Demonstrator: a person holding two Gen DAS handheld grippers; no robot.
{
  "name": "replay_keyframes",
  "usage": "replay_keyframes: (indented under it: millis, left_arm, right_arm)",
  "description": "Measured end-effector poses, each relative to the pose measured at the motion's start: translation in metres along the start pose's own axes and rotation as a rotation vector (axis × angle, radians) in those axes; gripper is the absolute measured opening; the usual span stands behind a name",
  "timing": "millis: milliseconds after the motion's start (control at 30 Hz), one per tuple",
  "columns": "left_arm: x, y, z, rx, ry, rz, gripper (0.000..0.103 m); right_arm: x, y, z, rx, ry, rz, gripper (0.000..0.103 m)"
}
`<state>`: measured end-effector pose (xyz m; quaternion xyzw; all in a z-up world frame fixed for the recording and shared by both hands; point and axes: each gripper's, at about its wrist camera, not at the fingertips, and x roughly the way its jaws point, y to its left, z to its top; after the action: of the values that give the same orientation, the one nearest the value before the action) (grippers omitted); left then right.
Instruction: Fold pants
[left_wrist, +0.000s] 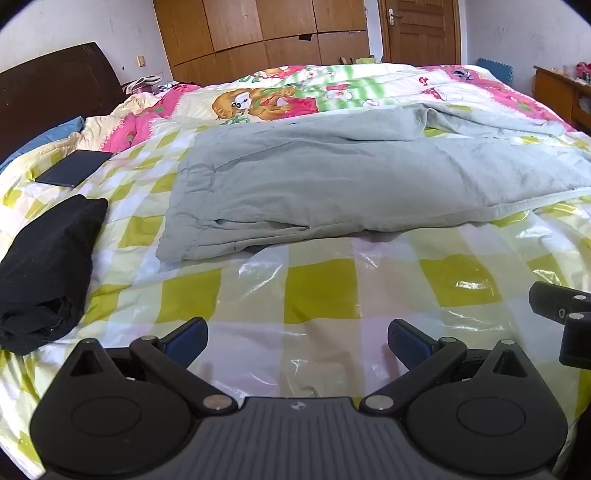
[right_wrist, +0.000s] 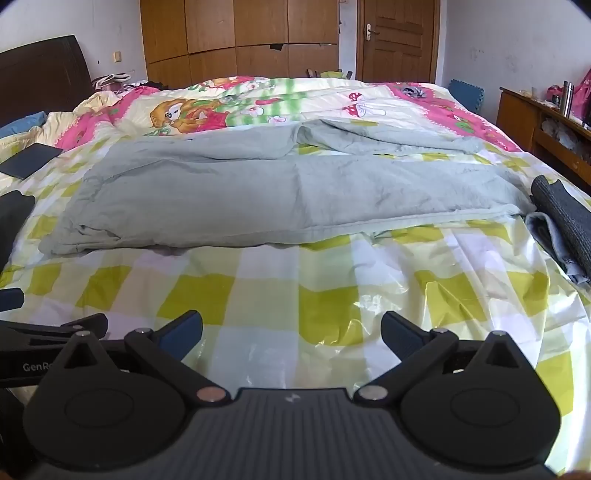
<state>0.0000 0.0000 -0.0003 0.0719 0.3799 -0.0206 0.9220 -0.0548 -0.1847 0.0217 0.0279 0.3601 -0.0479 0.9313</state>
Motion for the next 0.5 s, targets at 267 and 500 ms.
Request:
replay_keyframes:
  millis: [267,500]
  left_arm:
    - [0.004,0.013,-0.013,-0.008,-0.002,-0.013,0.103]
    - [0.004,-0.003,-0.004,0.021,0.017,0.012,0.103]
  right_arm:
    - [0.001,0.0,-0.001,0.0,-0.002,0.002,0.102]
    - [-0.001,0.001,0.002,-0.004,0.011,-0.001,0.102]
